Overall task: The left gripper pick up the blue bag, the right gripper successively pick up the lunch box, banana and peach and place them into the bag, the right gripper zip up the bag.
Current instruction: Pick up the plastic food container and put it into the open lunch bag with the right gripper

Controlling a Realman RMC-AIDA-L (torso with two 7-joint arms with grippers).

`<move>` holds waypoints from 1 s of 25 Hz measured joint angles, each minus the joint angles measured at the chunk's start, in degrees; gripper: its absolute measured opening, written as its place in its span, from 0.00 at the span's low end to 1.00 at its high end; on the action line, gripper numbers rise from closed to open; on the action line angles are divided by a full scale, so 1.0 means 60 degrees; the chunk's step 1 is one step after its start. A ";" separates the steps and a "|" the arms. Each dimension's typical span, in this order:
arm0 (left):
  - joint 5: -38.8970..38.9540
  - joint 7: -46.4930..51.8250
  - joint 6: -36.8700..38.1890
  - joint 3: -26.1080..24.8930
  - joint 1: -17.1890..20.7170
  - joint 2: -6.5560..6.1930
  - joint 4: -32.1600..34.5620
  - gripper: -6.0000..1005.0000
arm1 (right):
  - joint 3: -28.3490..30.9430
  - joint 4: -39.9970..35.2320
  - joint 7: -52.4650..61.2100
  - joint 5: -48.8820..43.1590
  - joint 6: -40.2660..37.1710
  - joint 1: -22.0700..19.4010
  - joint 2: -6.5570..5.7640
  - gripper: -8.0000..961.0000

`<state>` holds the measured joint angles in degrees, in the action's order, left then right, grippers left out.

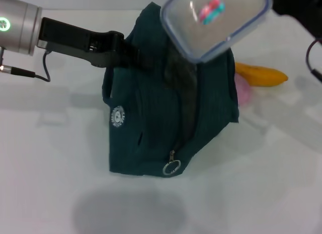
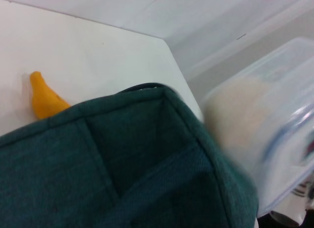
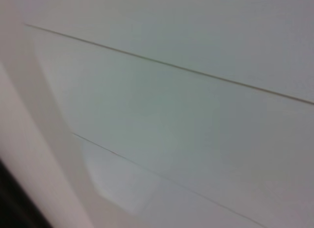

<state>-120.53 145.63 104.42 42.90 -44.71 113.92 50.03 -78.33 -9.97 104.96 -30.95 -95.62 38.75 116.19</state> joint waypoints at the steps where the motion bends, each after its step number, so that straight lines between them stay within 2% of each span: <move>1: 0.0014 -0.0012 -0.0001 -0.0006 0.0002 0.0000 -0.0001 0.05 | -0.0149 -0.0017 -0.0027 0.0001 0.0171 -0.0046 -0.0001 0.11; 10: 0.0035 -0.0065 -0.0002 -0.0073 0.0073 -0.0003 -0.0075 0.05 | -0.0818 -0.0080 -0.0329 -0.0105 0.1089 -0.0546 0.0001 0.11; 15: 0.0045 -0.0241 -0.0003 -0.0058 -0.0092 -0.0003 -0.0565 0.05 | -0.1508 -0.0138 -0.0466 -0.0087 0.1699 -0.0401 0.0000 0.11; 25: 0.0050 -0.0291 -0.0026 -0.0067 -0.0081 0.0024 -0.0597 0.05 | -0.3235 -0.1307 -0.0472 -0.0042 0.3744 -0.0264 0.0000 0.11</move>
<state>-120.23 143.88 104.26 42.50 -45.19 114.06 46.45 -97.74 -17.81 102.12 -31.20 -73.16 37.16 116.19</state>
